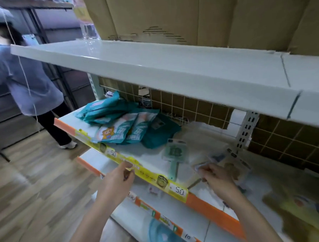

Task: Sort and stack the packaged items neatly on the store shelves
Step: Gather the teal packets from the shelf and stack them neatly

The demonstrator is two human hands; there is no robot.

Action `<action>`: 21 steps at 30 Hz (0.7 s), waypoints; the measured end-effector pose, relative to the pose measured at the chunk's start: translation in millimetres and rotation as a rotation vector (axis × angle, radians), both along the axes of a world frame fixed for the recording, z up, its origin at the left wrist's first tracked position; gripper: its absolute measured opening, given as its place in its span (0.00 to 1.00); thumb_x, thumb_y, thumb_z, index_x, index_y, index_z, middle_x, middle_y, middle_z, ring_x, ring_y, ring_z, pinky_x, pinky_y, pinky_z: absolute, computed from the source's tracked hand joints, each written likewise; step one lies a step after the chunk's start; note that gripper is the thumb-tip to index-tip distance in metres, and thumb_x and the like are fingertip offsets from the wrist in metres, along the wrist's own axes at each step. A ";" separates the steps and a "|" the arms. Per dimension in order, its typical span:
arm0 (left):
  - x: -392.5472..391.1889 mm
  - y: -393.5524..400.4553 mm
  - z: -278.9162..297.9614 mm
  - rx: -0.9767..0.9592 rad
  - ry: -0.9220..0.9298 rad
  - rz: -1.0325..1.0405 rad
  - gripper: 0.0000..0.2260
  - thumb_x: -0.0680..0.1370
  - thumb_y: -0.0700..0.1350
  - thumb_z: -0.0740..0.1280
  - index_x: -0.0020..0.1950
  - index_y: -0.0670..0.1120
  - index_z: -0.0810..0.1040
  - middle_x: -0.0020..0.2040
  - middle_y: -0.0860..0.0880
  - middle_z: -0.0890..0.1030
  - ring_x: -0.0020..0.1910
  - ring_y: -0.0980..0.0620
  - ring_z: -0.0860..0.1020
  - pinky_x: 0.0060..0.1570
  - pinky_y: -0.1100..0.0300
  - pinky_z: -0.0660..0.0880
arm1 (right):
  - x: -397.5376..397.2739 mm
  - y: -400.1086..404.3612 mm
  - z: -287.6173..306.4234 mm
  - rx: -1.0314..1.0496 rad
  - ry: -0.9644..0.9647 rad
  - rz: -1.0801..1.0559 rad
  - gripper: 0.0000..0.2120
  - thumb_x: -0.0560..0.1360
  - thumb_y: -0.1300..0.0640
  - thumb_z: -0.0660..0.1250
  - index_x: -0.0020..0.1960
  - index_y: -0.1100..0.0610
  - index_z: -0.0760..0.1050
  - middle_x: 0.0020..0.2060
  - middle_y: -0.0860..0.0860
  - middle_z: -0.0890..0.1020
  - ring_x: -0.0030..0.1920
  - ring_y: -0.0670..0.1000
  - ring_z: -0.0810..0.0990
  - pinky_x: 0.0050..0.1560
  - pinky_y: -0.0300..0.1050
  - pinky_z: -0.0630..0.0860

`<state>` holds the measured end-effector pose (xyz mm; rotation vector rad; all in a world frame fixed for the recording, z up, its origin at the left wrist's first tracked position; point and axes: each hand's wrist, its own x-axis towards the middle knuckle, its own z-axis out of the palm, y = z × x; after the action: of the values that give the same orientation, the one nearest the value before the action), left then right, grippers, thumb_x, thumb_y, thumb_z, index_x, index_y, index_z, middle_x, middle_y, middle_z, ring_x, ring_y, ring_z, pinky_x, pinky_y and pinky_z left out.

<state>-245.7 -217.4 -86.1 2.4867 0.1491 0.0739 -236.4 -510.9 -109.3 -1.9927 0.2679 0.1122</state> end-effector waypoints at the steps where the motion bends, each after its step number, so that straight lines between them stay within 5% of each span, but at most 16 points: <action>1: 5.2 5.3 0.4 -0.020 0.003 0.012 0.09 0.79 0.49 0.61 0.59 0.52 0.75 0.43 0.54 0.81 0.42 0.50 0.80 0.46 0.54 0.76 | 7.8 6.0 -1.8 -0.018 -0.004 0.013 0.05 0.76 0.52 0.67 0.42 0.50 0.78 0.38 0.47 0.82 0.40 0.49 0.81 0.42 0.45 0.75; 9: 73.7 72.5 -7.2 -0.063 -0.021 0.019 0.08 0.79 0.52 0.61 0.57 0.55 0.75 0.47 0.50 0.82 0.40 0.50 0.80 0.42 0.55 0.77 | 61.9 66.5 -0.9 -0.087 0.008 0.039 0.04 0.78 0.52 0.63 0.46 0.49 0.76 0.47 0.48 0.81 0.48 0.49 0.81 0.42 0.39 0.72; 16: 148.9 137.2 -9.3 0.001 -0.020 -0.149 0.09 0.80 0.49 0.61 0.59 0.53 0.74 0.33 0.55 0.77 0.31 0.53 0.74 0.31 0.57 0.71 | 104.3 147.4 1.2 -0.084 0.063 -0.033 0.05 0.79 0.52 0.63 0.44 0.47 0.73 0.41 0.49 0.81 0.46 0.51 0.81 0.42 0.40 0.73; 21: 200.7 175.5 -15.2 0.077 0.036 -0.199 0.11 0.79 0.53 0.60 0.59 0.52 0.74 0.51 0.51 0.81 0.47 0.48 0.79 0.45 0.54 0.76 | 133.1 194.2 1.0 -0.132 0.085 -0.101 0.03 0.78 0.50 0.64 0.46 0.48 0.74 0.45 0.48 0.81 0.48 0.50 0.80 0.47 0.43 0.73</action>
<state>-45.1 -41.9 -101.3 2.5664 -0.0882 -0.0501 -103.3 -316.7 -108.3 -2.1041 0.4398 0.1181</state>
